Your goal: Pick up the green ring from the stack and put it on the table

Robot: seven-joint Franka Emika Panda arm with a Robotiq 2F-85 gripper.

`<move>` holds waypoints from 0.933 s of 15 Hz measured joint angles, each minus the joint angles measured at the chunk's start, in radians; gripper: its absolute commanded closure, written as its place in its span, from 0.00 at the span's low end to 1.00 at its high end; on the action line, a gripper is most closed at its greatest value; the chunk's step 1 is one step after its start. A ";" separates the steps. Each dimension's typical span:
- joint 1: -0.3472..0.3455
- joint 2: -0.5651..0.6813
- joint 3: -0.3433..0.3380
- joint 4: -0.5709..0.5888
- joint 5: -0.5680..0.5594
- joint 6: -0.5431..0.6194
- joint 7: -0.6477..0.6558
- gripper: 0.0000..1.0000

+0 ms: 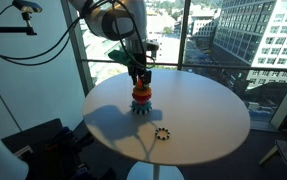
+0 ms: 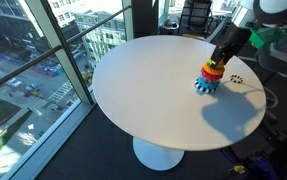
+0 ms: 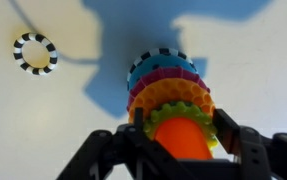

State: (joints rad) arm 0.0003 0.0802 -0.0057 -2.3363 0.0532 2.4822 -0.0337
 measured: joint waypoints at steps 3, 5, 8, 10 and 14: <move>0.001 -0.011 0.005 0.000 0.000 0.000 0.000 0.56; 0.001 -0.027 0.009 0.000 0.000 0.000 0.000 0.56; 0.003 -0.062 0.012 0.000 0.000 0.000 0.000 0.56; 0.004 -0.089 0.012 -0.001 0.000 0.000 0.001 0.56; 0.006 -0.140 0.012 -0.001 0.002 -0.003 -0.001 0.56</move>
State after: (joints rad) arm 0.0061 -0.0603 0.0064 -2.3376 0.0556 2.4789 -0.0347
